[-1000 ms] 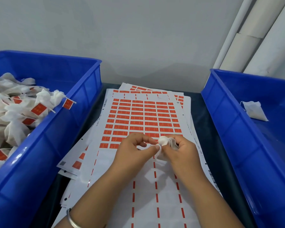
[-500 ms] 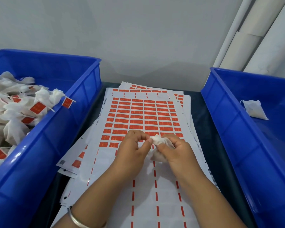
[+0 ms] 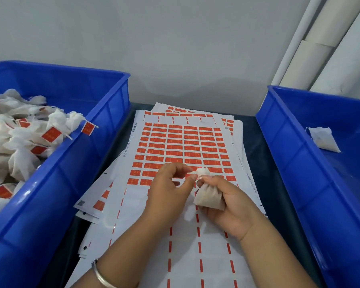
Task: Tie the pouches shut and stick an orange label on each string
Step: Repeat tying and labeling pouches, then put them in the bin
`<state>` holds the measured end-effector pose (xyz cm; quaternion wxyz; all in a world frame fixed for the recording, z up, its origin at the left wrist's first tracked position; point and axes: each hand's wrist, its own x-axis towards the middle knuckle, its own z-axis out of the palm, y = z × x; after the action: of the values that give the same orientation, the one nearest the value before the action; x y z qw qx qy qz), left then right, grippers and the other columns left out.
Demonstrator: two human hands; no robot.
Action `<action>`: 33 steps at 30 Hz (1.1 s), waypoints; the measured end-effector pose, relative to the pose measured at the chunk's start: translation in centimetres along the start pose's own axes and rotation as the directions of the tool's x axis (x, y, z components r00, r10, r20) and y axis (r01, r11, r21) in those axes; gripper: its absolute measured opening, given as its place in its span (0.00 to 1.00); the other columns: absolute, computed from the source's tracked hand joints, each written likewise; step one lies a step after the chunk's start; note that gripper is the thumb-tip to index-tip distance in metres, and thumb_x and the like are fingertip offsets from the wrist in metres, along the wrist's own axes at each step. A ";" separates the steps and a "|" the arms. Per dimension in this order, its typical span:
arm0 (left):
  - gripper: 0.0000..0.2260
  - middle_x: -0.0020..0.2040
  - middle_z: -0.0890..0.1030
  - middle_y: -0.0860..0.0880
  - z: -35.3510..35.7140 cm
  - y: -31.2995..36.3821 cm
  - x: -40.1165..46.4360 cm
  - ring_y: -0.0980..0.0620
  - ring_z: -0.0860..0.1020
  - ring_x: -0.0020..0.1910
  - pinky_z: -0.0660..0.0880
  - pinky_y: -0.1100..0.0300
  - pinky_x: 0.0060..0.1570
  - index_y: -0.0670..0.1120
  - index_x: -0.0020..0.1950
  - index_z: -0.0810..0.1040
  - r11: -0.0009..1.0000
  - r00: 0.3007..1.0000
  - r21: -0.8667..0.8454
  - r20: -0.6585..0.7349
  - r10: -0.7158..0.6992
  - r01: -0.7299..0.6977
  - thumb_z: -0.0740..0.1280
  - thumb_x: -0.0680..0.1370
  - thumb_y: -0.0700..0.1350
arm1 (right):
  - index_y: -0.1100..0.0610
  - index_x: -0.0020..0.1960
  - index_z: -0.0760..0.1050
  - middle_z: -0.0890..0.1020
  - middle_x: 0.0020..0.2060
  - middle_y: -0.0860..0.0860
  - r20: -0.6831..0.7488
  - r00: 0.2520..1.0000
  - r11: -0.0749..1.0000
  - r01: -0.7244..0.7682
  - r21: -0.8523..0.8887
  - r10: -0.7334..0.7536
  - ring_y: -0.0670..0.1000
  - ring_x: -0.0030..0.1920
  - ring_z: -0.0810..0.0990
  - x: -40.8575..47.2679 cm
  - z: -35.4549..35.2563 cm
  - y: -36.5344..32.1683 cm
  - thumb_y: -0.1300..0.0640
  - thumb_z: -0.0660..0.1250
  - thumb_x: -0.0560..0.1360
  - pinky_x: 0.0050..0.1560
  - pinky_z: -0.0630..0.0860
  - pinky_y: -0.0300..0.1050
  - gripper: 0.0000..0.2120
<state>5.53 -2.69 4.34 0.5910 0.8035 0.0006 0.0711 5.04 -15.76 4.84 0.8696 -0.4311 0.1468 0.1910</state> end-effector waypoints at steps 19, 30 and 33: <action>0.11 0.38 0.72 0.66 -0.5 -0.4 0.3 0.69 0.73 0.42 0.64 0.77 0.33 0.61 0.36 0.70 0.949 0.991 0.289 0.011 0.132 -0.129 0.69 0.74 0.50 | 0.49 0.42 0.85 0.85 0.44 0.52 -0.062 0.988 0.978 0.129 -0.167 -0.141 0.49 0.44 0.84 -0.2 -0.2 0.1 0.60 0.71 0.72 0.47 0.80 0.46 0.07; 0.05 0.44 0.71 0.62 -2.3 -0.6 1.8 0.63 0.71 0.38 0.61 0.75 0.37 0.57 0.47 0.70 0.919 0.980 0.388 -0.149 0.133 -0.066 0.65 0.77 0.48 | 0.50 0.48 0.83 0.84 0.52 0.50 0.037 0.998 0.919 0.068 -0.388 -0.058 0.56 0.55 0.80 -0.6 0.4 0.3 0.67 0.66 0.73 0.55 0.80 0.50 0.14; 0.06 0.45 0.72 0.61 -2.5 -0.5 1.7 0.61 0.71 0.40 0.62 0.75 0.40 0.58 0.47 0.71 0.921 0.970 0.379 -0.179 0.162 -0.084 0.65 0.77 0.47 | 0.44 0.47 0.83 0.81 0.54 0.44 0.115 0.993 0.828 0.092 -0.553 -0.033 0.53 0.56 0.79 -1.2 0.8 0.3 0.64 0.68 0.74 0.57 0.79 0.49 0.15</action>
<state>6.98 -0.01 4.76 0.4205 0.8868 0.0249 0.1901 3.86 -15.23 5.57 0.7181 -0.6602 0.0266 0.2185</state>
